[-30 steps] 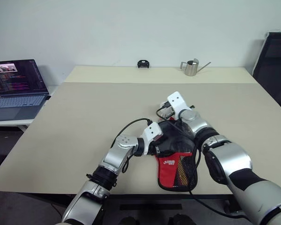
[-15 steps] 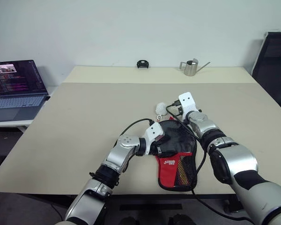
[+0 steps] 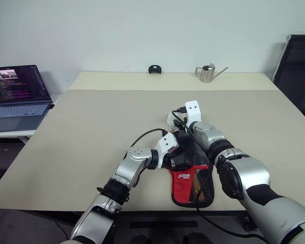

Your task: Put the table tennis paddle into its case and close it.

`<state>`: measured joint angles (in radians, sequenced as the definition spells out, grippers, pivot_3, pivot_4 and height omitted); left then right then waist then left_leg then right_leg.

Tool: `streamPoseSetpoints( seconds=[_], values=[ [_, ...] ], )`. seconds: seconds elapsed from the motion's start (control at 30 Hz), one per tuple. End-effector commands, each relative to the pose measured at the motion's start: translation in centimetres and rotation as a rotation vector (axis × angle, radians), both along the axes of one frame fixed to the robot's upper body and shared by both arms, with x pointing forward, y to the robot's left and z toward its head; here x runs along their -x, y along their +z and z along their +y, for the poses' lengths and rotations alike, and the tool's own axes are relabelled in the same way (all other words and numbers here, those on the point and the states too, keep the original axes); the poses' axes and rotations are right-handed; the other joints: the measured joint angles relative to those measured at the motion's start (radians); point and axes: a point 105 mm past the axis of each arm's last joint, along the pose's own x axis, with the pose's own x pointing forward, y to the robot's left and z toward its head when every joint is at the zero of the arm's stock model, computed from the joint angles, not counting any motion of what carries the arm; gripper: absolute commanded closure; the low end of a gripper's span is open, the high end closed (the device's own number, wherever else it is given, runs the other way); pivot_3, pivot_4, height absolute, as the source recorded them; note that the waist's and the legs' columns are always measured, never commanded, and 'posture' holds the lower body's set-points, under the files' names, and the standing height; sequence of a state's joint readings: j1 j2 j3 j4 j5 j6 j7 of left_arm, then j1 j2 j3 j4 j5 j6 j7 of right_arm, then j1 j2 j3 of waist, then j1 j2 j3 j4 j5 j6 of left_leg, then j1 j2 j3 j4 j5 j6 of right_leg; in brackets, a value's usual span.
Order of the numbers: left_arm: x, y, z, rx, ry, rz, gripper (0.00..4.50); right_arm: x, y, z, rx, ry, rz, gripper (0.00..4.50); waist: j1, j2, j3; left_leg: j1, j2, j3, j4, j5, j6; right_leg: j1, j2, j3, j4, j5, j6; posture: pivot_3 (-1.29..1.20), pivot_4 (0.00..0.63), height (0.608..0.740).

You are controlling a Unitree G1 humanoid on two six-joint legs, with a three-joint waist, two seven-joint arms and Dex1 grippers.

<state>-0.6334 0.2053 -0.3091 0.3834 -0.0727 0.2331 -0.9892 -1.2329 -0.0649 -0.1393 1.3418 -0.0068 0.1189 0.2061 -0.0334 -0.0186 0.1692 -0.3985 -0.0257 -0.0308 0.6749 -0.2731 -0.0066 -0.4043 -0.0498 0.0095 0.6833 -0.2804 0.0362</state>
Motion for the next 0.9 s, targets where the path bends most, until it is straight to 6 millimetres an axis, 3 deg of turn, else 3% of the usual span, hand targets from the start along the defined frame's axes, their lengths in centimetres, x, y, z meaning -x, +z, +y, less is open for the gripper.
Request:
streamPoseSetpoints(
  seconds=[0.03, 0.27, 0.47, 0.9],
  values=[
    [0.6, -0.9, 0.0, -0.018, 0.003, 0.028, 0.40, -0.2, 1.7, 1.3, -0.017, 0.023, -0.040, 1.13, 0.000, 0.000, 0.000, 0.000, 0.000, 0.000, 0.000, 0.000, 0.000, 0.000, 0.000, 0.000, 0.000, 0.000, 0.000, 0.00, 0.150, 0.740],
    [0.5, -1.0, 0.8, -0.027, 0.034, 0.027, 0.40, 0.5, 2.3, 4.3, -0.065, 0.136, -0.040, 1.13, -0.002, 0.000, 0.000, 0.001, 0.000, 0.001, 0.000, 0.000, 0.000, 0.000, 0.000, 0.001, 0.000, 0.000, 0.000, 0.00, 0.150, 0.740],
    [0.6, -1.0, 0.9, -0.027, 0.045, 0.028, 0.40, 0.7, 1.9, 4.8, -0.024, 0.139, -0.051, 1.13, -0.002, 0.000, 0.000, 0.000, 0.000, 0.001, 0.000, 0.000, 0.000, 0.000, 0.000, 0.001, 0.000, 0.000, 0.000, 0.00, 0.150, 0.740],
    [0.8, -1.2, 0.9, -0.030, 0.051, 0.032, 0.40, 1.7, 1.3, 7.9, 0.123, 0.236, -0.107, 1.13, -0.002, 0.000, 0.000, 0.001, 0.000, 0.001, 0.000, 0.000, 0.000, -0.001, 0.000, 0.001, 0.001, 0.000, 0.000, 0.00, 0.150, 0.740]
  ],
)
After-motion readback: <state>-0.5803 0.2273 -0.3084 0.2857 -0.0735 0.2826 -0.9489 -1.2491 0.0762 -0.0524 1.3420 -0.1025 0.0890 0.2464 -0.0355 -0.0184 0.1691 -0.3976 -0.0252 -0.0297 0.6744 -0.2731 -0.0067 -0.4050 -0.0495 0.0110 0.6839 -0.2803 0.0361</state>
